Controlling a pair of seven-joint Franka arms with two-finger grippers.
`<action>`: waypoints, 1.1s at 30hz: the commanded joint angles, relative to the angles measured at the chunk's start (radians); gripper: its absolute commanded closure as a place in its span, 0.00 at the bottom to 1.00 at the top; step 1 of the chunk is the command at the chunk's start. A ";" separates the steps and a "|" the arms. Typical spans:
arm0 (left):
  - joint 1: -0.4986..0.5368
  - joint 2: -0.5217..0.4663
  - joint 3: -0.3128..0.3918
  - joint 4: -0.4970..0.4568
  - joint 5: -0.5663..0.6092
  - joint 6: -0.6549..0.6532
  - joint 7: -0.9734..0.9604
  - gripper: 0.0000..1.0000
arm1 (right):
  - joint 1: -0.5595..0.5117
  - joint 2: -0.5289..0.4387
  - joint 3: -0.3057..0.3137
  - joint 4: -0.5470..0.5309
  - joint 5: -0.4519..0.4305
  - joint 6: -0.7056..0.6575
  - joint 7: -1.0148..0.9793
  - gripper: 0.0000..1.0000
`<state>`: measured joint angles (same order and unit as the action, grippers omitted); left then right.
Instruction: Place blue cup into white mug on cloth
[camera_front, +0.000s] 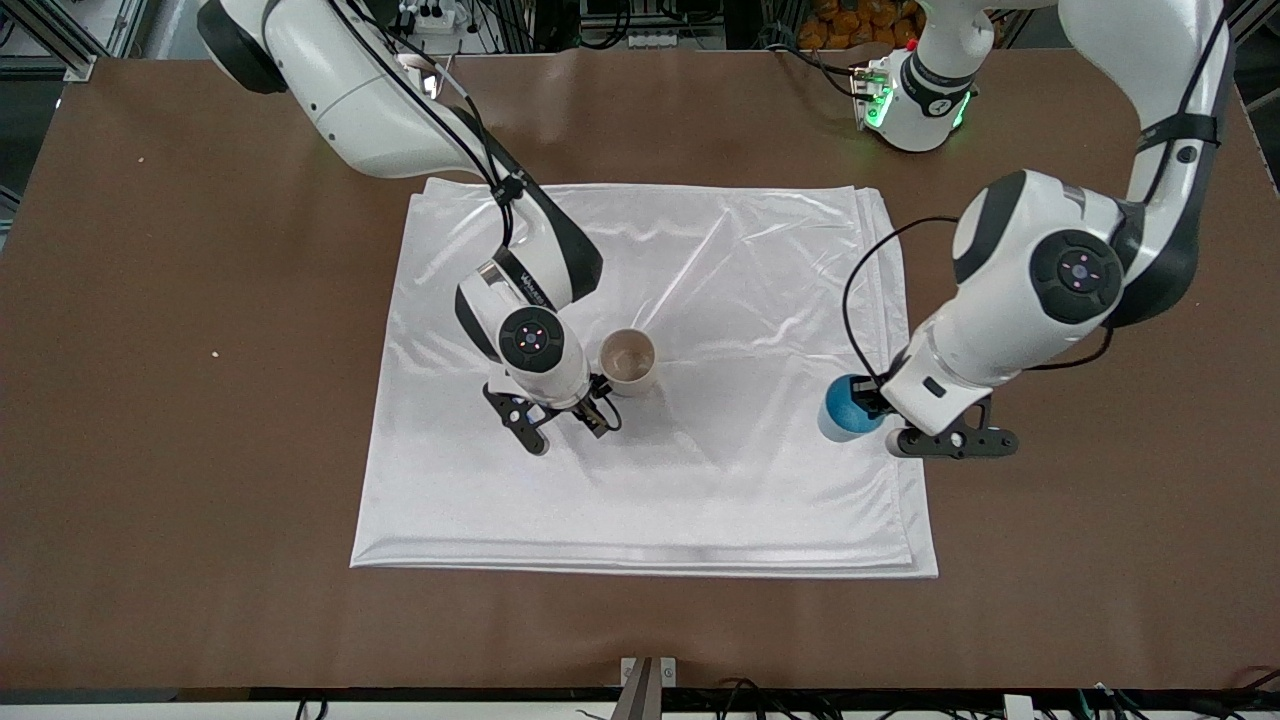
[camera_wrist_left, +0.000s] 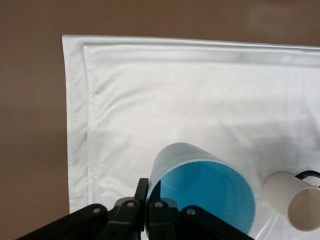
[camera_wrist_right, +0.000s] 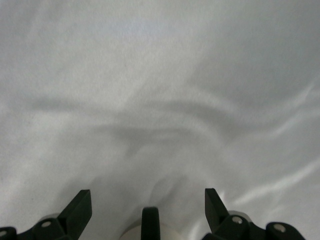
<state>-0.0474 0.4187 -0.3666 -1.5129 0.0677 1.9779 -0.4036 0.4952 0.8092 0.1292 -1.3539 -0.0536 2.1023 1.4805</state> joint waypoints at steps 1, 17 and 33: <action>-0.069 -0.021 0.003 0.002 0.029 -0.025 -0.127 1.00 | -0.058 -0.021 0.009 -0.001 -0.038 -0.033 -0.150 0.00; -0.331 0.037 0.015 0.046 0.044 0.004 -0.461 1.00 | -0.297 -0.079 0.009 -0.013 -0.045 -0.140 -0.753 0.00; -0.443 0.127 0.021 0.046 0.057 0.119 -0.599 1.00 | -0.446 -0.240 0.010 -0.223 -0.043 -0.145 -1.054 0.00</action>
<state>-0.4559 0.5028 -0.3569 -1.4946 0.0940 2.0558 -0.9492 0.0780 0.7102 0.1235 -1.3969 -0.0829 1.9418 0.4777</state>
